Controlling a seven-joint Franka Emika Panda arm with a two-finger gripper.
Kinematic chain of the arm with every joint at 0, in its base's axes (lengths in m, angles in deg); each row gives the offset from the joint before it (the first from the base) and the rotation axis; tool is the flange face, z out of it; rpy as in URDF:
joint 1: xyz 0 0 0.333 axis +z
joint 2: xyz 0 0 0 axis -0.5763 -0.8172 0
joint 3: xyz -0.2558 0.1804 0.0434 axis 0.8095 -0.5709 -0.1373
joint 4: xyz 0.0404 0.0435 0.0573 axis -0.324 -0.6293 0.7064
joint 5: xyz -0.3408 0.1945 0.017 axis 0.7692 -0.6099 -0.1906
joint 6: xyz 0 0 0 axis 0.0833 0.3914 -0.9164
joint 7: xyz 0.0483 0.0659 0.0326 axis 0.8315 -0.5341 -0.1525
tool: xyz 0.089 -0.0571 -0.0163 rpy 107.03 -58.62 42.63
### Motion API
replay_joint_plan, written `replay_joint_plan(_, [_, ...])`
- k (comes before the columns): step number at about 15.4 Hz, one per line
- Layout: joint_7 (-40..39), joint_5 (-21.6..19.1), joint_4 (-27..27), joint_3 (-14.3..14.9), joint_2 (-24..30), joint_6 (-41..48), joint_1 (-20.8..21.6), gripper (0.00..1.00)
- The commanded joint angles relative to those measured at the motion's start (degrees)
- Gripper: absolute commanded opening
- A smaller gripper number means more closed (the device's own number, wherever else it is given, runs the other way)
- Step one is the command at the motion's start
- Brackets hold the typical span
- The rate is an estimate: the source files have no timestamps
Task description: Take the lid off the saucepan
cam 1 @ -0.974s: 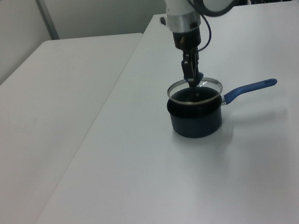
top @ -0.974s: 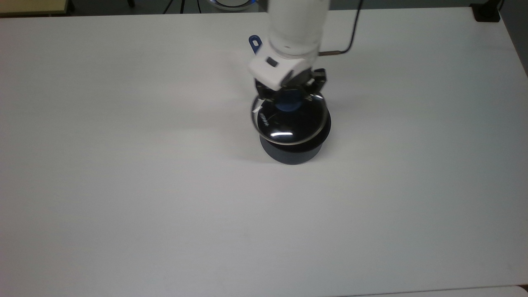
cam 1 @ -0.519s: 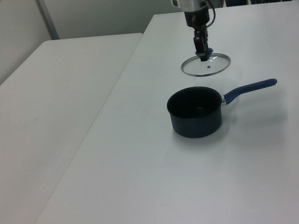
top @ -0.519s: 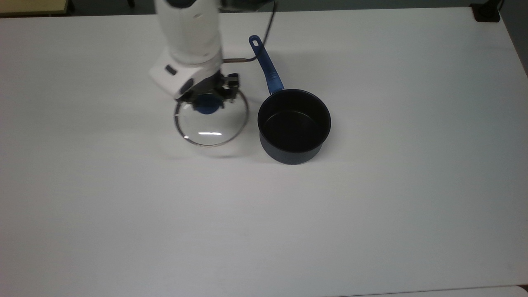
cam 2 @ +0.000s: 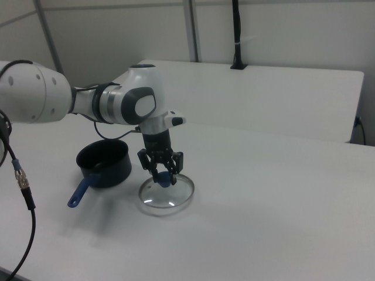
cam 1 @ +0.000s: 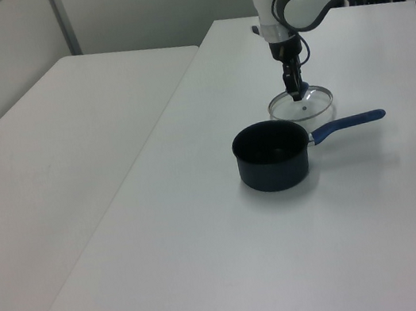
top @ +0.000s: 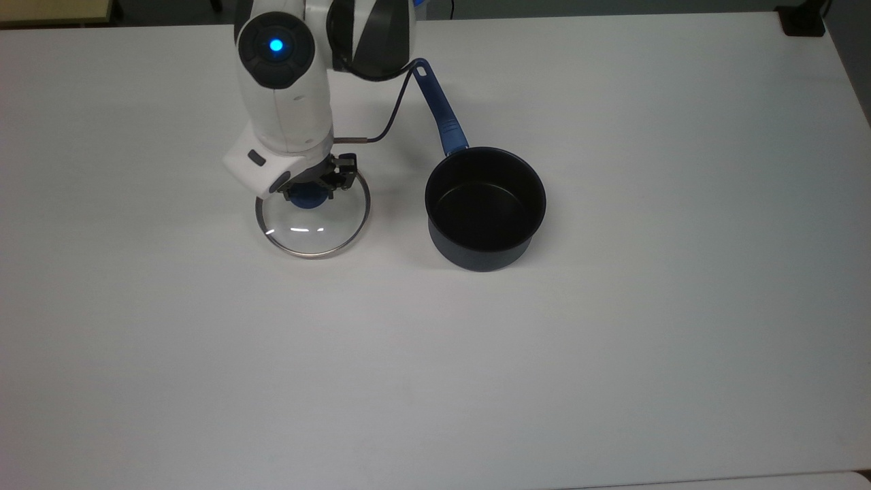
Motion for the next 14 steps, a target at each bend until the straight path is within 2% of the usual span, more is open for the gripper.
replay_joint_plan(1, [-0.39, 0.87, -0.55, 0.26, 0.84, -0.88, -0.18, 0.76])
replay_joint_plan(2, [-0.3, 0.87, -0.37, 0.26, 0.31, -0.88, -0.18, 1.0])
replay_joint_plan(7, [1.27, 0.87, 1.55, 0.26, 1.71, 0.6, 0.08, 1.0])
replay_joint_plan(9, [5.13, 0.87, 2.0, 0.17, 4.34, 2.89, 1.13, 1.0])
replay_joint_plan(11, [11.71, 0.87, 2.26, 0.09, 8.81, 7.36, 4.11, 1.0])
replay_joint_plan(14, [13.24, 0.08, 2.35, -0.53, 14.88, 12.73, 6.04, 1.0])
